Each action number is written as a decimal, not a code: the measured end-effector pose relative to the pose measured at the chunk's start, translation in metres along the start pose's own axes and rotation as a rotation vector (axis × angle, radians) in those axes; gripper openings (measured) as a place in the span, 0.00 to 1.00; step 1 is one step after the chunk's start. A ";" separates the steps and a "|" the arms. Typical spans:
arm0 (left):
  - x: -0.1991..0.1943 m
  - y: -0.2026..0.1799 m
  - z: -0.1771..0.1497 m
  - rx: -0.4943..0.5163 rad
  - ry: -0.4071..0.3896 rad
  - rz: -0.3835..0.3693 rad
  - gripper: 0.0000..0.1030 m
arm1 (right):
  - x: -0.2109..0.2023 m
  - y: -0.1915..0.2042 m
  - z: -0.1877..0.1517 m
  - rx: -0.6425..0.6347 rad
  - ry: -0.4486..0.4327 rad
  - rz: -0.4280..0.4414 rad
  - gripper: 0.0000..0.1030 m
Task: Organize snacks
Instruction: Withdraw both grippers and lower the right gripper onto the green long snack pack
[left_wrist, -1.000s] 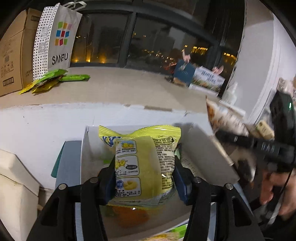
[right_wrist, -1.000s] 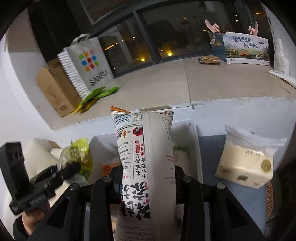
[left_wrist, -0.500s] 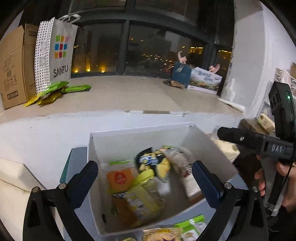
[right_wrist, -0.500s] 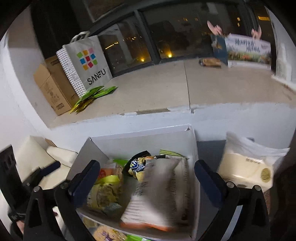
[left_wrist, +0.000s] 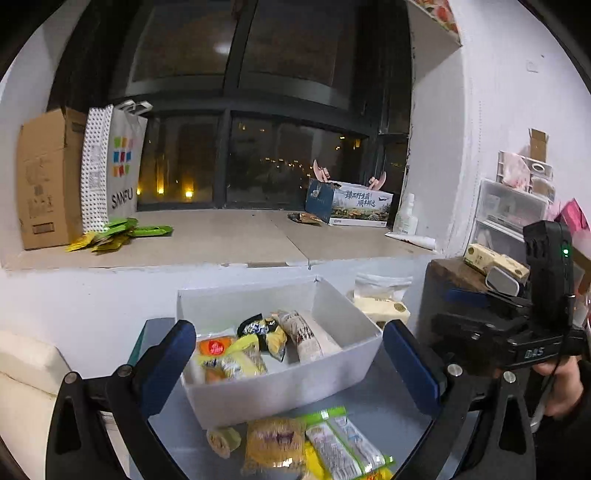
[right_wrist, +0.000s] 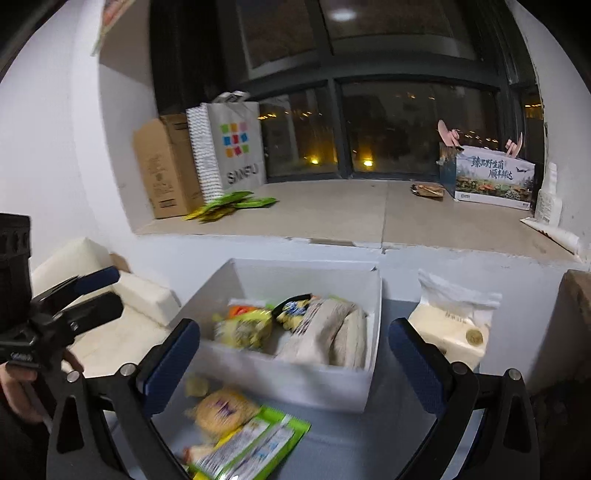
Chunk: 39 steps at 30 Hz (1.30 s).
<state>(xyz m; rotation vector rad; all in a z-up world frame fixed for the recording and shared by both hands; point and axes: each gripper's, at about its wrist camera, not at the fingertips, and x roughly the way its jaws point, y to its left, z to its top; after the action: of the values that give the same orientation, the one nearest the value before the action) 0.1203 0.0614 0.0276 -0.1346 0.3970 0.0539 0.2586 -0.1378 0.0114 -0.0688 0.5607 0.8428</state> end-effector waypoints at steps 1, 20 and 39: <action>-0.009 -0.002 -0.007 -0.005 0.004 -0.018 1.00 | -0.006 0.001 -0.006 0.003 0.002 -0.001 1.00; -0.103 0.004 -0.110 -0.134 0.050 -0.037 1.00 | -0.097 0.024 -0.138 0.037 0.038 0.036 1.00; -0.111 0.013 -0.120 -0.127 0.050 0.009 1.00 | 0.033 0.057 -0.116 0.008 0.315 -0.074 1.00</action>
<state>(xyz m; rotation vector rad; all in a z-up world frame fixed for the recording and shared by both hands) -0.0288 0.0543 -0.0398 -0.2602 0.4440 0.0849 0.1836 -0.1085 -0.0952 -0.2166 0.8523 0.7624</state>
